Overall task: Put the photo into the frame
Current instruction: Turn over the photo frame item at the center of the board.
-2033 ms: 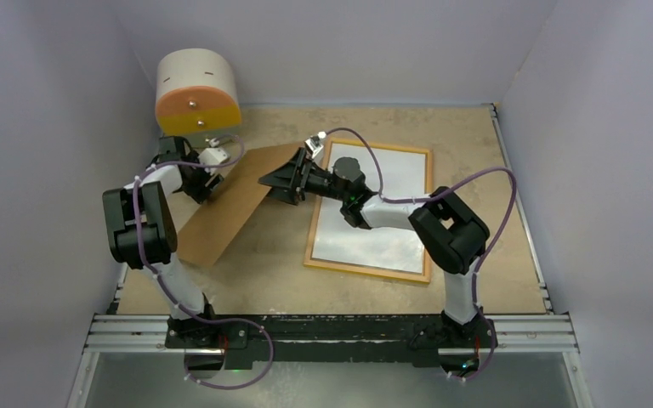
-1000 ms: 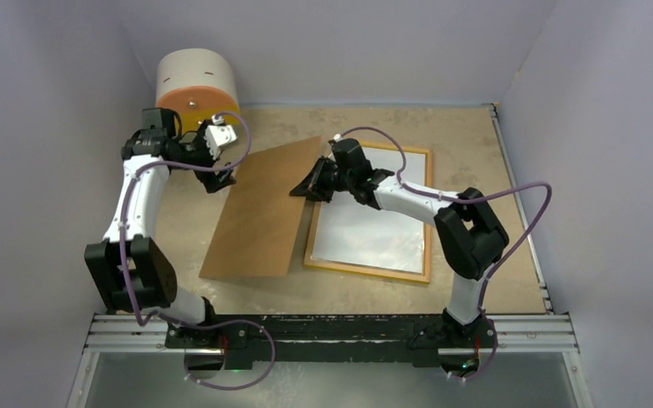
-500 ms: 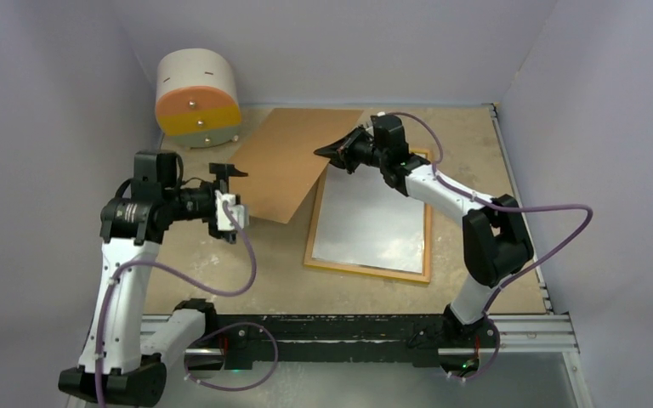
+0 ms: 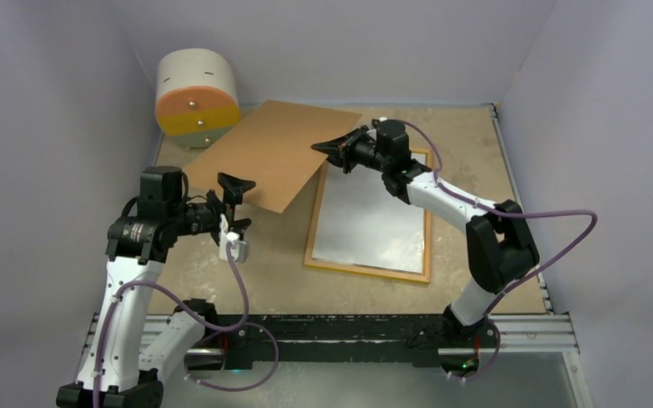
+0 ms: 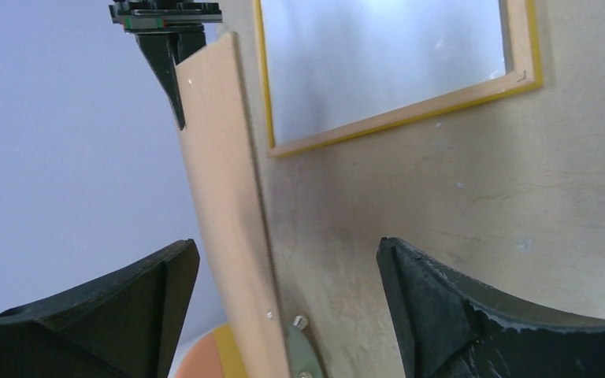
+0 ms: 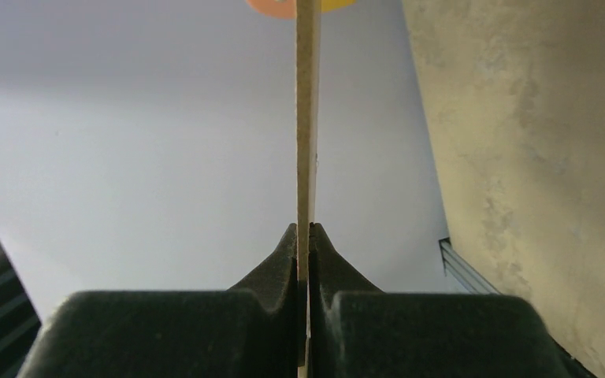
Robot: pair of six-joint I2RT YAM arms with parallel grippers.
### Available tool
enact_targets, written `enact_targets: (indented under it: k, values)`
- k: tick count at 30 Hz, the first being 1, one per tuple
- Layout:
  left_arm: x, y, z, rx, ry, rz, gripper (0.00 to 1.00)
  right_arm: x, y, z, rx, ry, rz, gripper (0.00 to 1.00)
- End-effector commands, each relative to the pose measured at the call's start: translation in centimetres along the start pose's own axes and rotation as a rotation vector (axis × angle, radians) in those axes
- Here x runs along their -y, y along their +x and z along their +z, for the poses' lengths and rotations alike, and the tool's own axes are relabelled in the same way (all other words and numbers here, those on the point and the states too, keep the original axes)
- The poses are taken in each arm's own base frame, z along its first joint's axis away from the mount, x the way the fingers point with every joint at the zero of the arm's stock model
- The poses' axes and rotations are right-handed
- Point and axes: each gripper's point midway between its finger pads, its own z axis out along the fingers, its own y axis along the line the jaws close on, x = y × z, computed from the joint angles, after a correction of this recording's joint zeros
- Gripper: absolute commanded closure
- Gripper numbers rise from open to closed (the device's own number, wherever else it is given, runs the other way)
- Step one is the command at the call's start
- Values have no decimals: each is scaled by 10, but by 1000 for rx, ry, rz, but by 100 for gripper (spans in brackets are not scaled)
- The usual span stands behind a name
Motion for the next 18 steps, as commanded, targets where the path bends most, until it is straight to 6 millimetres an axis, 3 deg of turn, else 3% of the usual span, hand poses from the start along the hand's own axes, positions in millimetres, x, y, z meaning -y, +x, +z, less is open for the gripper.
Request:
enact_targets:
  k: [1, 4, 8, 15, 17, 18]
  values:
    - [-26, -4, 3, 33, -70, 108, 14, -80, 26, -24, -45, -237, -37, 100]
    - [-56, -1, 1, 24, -179, 138, 21, -82, 34, -22, -63, -241, -36, 100]
    - [-78, 3, 2, 13, -198, 92, 27, -83, 38, -21, -67, -253, -23, 100]
    - [-85, 10, 11, -35, -186, 125, 51, -95, 57, -18, -109, -293, -39, 100]
    - [-93, 14, 11, -61, -199, 115, 66, -92, 59, -20, -96, -278, -64, 100]
    - [-101, 15, 9, -70, -217, 114, 87, -89, 59, -22, -88, -261, -71, 100]
